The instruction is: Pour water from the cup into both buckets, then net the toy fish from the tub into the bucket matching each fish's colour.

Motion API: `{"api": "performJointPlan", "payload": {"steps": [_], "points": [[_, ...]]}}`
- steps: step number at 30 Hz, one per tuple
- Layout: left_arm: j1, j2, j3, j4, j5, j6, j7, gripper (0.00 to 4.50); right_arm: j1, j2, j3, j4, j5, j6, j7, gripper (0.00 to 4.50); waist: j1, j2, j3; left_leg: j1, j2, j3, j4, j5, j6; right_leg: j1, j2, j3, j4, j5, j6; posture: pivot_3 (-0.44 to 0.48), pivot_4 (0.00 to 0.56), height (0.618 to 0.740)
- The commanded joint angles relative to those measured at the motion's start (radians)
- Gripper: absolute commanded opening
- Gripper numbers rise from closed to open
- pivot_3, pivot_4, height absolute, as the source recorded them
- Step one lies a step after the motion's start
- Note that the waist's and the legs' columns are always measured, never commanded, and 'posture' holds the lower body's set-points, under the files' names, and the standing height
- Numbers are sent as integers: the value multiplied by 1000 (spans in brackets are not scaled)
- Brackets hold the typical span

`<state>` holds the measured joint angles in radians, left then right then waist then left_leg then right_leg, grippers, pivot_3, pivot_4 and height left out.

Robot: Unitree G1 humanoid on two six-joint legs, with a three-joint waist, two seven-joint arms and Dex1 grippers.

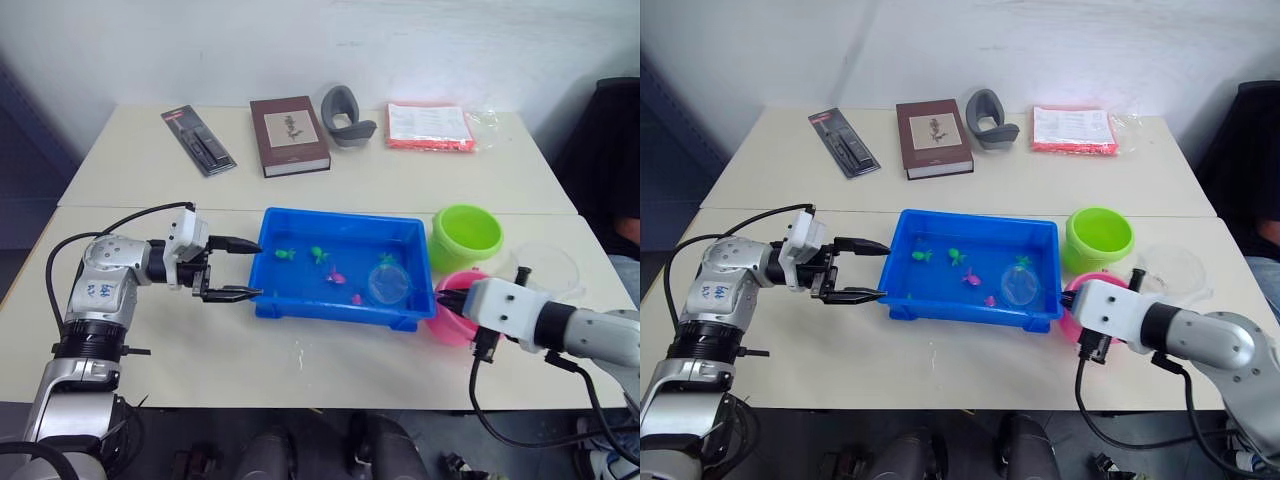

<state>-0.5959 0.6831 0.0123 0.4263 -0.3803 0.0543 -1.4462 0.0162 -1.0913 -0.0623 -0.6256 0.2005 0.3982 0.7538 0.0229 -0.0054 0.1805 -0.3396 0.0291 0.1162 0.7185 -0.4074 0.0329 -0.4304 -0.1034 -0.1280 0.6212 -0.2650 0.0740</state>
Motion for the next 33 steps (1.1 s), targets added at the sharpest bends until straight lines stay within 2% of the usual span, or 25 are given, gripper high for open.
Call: {"api": "performJointPlan", "payload": {"steps": [1, 4, 6, 10, 12, 18, 24, 31, 33], "points": [[25, 7, 18, -79, -18, 13, 7, 4473, -119, 3, 95, 25, -39, 49, 45, 0, -3, 0, 0, 0, 0, 0, 0, 0, 0, 0, 0, -1, 0, 0, 0, 0, 150, 740], [42, 8, 24, -104, -19, 25, 17, 4473, -216, 6, 192, 56, -73, 70, 103, 0, -2, 0, 0, 0, 0, 0, 0, 0, 0, 0, 0, -2, 0, 0, 0, 0, 150, 740], [50, 8, 27, -116, -19, 31, 23, 4473, -271, 49, 225, 75, -65, 97, 106, 0, -3, 0, 0, 0, 1, 0, 0, 0, 0, 0, 1, -2, -1, 0, 0, 0, 150, 740], [63, 11, 33, -134, -20, 38, 33, 4473, -340, 118, 254, 94, -26, 169, 132, 0, -2, 0, 0, -1, 1, 0, 0, 0, 0, 0, 1, -5, 0, 0, 0, 0, 150, 740], [70, 15, 38, -143, -21, 40, 39, 4473, -346, 161, 226, 92, 38, 235, 136, 0, -2, 0, 0, -1, 0, 0, 0, 0, 0, 0, 1, -5, 0, 0, 0, 0, 150, 740], [83, 20, 44, -156, -21, 42, 47, 4473, -328, 180, 109, 43, 180, 392, 144, 0, -2, 0, 0, -1, 0, 0, 0, 0, 0, 0, 0, -6, 0, 0, 1, 0, 150, 740], [75, 15, 40, -149, -19, 36, 50, 4473, -264, 204, -74, 32, 315, 452, 135, 0, -1, 0, 0, -1, 0, -1, 0, 0, 0, 0, 0, -5, 0, 0, 1, 0, 150, 740], [38, -21, 19, -140, -24, 33, 39, 4473, -54, 243, -335, 0, 370, 359, 130, 0, 3, 0, 0, -2, 0, -1, 0, 0, 0, 0, 1, -5, -1, 1, 1, 0, 150, 740], [22, -42, 11, -147, -35, 44, 37, 4473, 34, 272, -447, -33, 375, 314, 129, 0, 4, 0, 0, -1, -1, 0, 0, 0, 0, 0, 1, -5, -1, 1, 2, 0, 150, 740]]}}
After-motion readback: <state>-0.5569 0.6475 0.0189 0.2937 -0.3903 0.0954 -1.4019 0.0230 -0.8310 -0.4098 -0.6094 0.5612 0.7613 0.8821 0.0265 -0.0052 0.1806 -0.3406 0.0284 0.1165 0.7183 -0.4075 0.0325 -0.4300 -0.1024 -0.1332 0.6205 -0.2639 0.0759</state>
